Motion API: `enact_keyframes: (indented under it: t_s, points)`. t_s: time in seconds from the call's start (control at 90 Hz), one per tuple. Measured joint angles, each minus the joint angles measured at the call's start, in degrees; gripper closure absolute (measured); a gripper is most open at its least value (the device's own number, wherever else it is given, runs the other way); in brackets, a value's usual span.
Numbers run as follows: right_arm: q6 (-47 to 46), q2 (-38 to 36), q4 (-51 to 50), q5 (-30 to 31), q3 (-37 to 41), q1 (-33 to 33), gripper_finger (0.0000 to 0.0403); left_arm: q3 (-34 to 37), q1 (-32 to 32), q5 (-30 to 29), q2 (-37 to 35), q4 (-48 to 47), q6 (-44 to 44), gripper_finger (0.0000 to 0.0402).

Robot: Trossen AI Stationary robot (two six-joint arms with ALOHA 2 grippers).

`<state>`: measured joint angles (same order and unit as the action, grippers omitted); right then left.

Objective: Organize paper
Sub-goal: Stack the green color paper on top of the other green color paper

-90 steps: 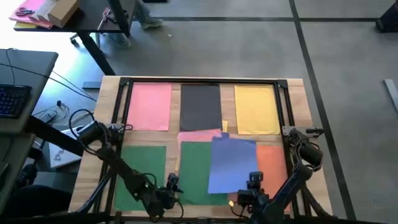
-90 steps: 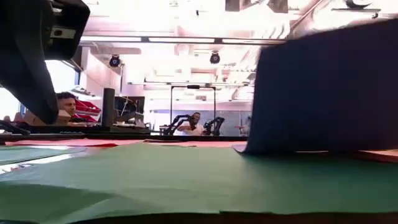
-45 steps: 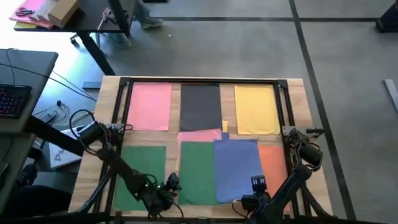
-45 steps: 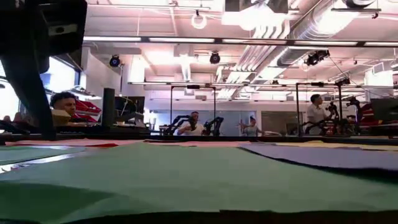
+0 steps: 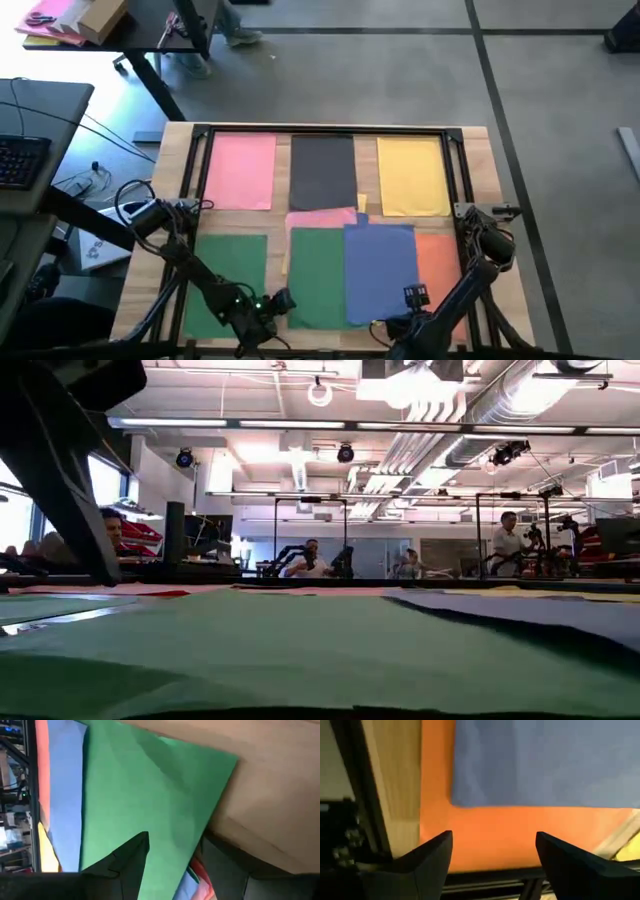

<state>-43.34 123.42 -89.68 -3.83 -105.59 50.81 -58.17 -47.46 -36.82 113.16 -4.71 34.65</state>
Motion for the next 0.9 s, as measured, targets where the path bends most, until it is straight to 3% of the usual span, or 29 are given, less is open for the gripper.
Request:
enact_keyframes:
  t_s: [0.344,0.611,0.9]
  points:
    - [1.91,-0.02,9.09,22.16,-1.63,-2.99,0.0133,0.13,-0.17,-0.97,0.07,3.4,-0.48,0.0234]
    - [4.01,0.0,12.82,26.54,-1.15,-5.23,0.0133,-0.89,-1.27,-1.19,0.32,3.84,-1.4,0.0294]
    - [4.85,0.0,14.44,28.38,-1.15,-6.21,0.0133,-1.08,-0.49,1.81,0.4,5.11,-7.67,0.0393]
